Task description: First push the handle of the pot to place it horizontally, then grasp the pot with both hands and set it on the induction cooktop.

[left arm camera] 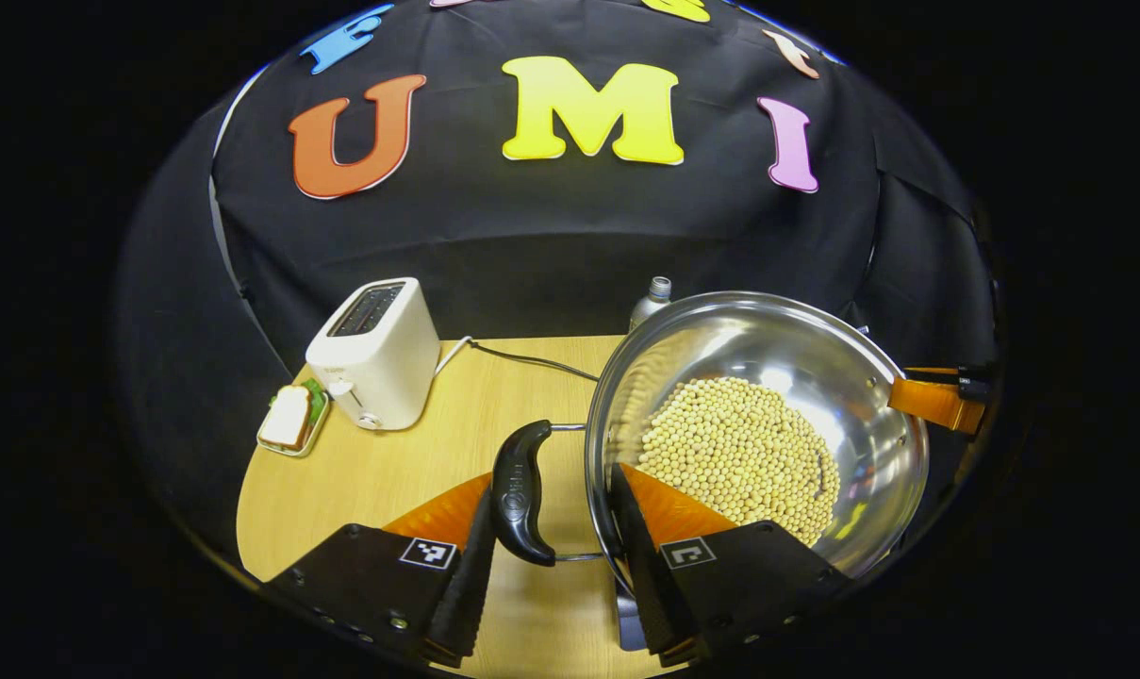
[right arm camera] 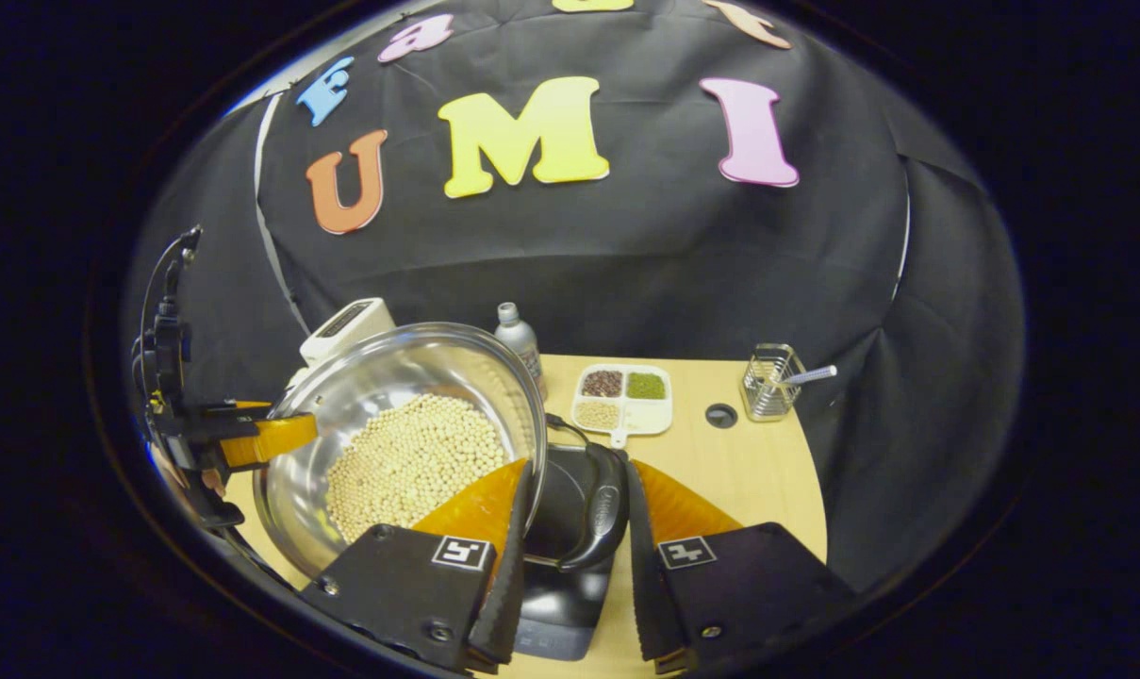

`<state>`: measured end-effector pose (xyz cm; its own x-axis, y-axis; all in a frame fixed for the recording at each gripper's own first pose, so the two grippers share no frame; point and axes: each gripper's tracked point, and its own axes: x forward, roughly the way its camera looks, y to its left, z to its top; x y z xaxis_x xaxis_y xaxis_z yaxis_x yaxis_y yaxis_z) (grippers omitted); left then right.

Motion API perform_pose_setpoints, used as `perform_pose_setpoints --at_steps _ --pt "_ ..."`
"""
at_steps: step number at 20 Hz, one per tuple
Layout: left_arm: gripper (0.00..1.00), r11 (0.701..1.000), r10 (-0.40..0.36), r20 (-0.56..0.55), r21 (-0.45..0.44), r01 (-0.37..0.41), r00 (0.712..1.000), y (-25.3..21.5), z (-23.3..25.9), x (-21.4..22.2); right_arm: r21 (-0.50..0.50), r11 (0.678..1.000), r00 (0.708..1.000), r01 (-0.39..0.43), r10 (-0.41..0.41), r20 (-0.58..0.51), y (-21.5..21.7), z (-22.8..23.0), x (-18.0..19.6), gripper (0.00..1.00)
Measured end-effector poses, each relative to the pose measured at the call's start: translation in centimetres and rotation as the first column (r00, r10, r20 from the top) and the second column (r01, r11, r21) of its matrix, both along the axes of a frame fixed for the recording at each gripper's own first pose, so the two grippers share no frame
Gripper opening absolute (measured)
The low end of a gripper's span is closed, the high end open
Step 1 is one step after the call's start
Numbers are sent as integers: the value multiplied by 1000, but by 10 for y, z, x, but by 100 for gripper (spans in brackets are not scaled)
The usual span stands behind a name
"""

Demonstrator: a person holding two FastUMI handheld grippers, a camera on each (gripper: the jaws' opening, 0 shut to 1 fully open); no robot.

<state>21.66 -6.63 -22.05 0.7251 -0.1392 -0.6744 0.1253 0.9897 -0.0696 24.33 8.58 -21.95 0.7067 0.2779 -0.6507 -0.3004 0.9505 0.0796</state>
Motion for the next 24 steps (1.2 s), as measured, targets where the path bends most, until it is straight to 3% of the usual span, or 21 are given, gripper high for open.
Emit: perform_pose_setpoints --at_steps 9,19,24 --pt "63 999 -35 -51 10 36 998 -34 -44 1 21 999 997 33 -31 -76 -33 -54 10 48" --pt "64 999 -35 -57 -9 34 998 -38 -94 21 30 998 994 52 -48 -101 -35 -103 28 48" --pt "63 998 -5 9 -68 6 1000 -38 -91 33 91 994 996 62 -55 -69 -35 -113 31 57"
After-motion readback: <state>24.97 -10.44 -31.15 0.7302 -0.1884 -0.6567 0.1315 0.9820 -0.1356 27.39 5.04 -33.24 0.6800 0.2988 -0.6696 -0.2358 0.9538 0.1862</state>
